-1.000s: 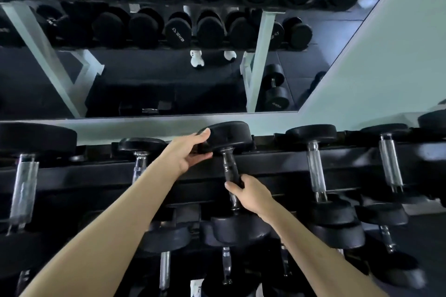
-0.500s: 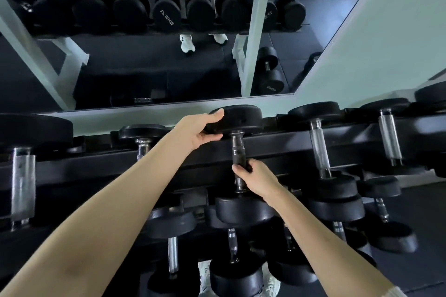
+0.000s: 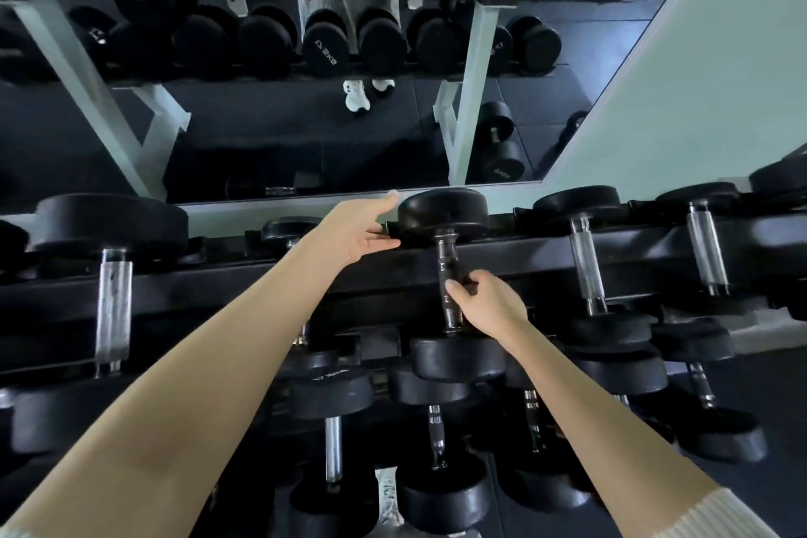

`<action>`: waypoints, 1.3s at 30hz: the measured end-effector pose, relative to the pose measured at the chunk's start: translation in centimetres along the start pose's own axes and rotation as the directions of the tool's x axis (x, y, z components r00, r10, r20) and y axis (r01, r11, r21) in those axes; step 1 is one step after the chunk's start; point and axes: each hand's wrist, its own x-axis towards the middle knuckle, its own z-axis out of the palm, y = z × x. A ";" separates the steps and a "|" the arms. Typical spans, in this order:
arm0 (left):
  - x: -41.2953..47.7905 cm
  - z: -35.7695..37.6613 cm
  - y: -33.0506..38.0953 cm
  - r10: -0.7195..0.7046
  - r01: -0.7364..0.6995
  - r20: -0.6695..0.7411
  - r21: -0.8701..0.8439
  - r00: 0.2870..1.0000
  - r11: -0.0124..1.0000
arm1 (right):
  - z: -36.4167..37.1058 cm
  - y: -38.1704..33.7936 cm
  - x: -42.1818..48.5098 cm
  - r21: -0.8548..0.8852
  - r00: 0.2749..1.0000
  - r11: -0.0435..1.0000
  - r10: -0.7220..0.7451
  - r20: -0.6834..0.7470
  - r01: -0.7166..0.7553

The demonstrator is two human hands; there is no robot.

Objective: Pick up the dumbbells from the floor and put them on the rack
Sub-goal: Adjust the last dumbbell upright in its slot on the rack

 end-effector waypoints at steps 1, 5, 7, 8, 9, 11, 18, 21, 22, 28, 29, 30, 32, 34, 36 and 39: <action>-0.6 -0.8 0.1 0.016 -0.016 -0.020 -0.008 1.000 1.000 | -0.4 -0.2 -0.6 -0.035 0.998 0.999 -0.016 -0.060 0.013; -4.4 -5.0 -0.6 0.098 -0.107 -0.130 -0.065 0.987 0.992 | -1.2 -1.5 -4.3 -0.093 0.949 0.987 -0.152 -0.275 0.131; -6.5 -7.4 -1.5 0.137 -0.151 -0.210 -0.053 0.968 0.987 | -1.1 -2.4 -6.3 -0.052 0.922 0.974 -0.224 -0.315 0.219; -7.6 -8.6 -2.0 0.155 -0.170 -0.255 -0.040 0.954 0.985 | -0.8 -2.8 -7.3 -0.022 0.920 0.965 -0.257 -0.294 0.263; -8.5 -9.8 -2.6 0.171 -0.187 -0.304 -0.024 0.937 0.982 | -0.4 -3.2 -8.1 0.017 0.923 0.953 -0.287 -0.256 0.301; -10.0 -12.2 -4.0 0.199 -0.210 -0.390 0.015 0.899 0.978 | 0.7 -4.3 -9.5 0.088 0.935 0.937 -0.324 -0.143 0.338; -11.5 -17.7 -7.8 0.262 -0.212 -0.492 0.156 0.830 0.965 | 6.9 -8.6 -10.1 0.174 0.935 0.932 -0.339 0.101 0.319; -11.4 -19.4 -8.0 0.262 -0.208 -0.505 0.162 0.823 0.965 | 8.9 -10.8 -10.6 0.100 0.923 0.924 -0.377 0.078 0.369; -11.4 -20.0 -7.8 0.261 -0.210 -0.503 0.156 0.824 0.965 | 9.5 -11.6 -10.8 0.078 0.923 0.923 -0.381 0.058 0.376; -8.6 -23.2 -6.5 0.410 -0.245 -0.300 0.461 0.862 0.853 | 13.0 -15.9 -9.0 0.083 0.985 0.983 -0.159 -0.061 0.164; -7.8 -23.1 -6.0 0.478 -0.270 -0.221 0.596 0.850 0.756 | 13.6 -16.4 -8.4 0.102 0.993 0.988 -0.109 -0.045 0.113; -6.8 -22.9 -5.4 0.534 -0.305 -0.127 0.701 0.836 0.644 | 14.0 -16.8 -7.7 0.119 0.998 0.991 -0.066 -0.026 0.068; -4.7 -22.0 -3.9 0.587 -0.400 0.066 0.793 0.807 0.460 | 14.5 -17.4 -6.5 0.140 1.000 0.990 -0.005 0.016 0.003; -3.0 -20.6 -2.6 0.586 -0.470 0.226 0.828 0.778 0.304 | 14.6 -17.3 -5.8 0.128 0.999 0.992 0.011 0.046 -0.016; -1.3 -19.6 -1.6 0.513 -0.518 0.378 0.841 0.771 0.158 | 14.9 -17.2 -5.5 0.121 0.999 0.993 0.011 0.045 -0.016; 0.7 -18.4 -0.7 0.433 -0.549 0.467 0.832 0.771 0.079 | 15.1 -17.1 -5.4 0.141 0.999 0.990 0.007 0.033 -0.012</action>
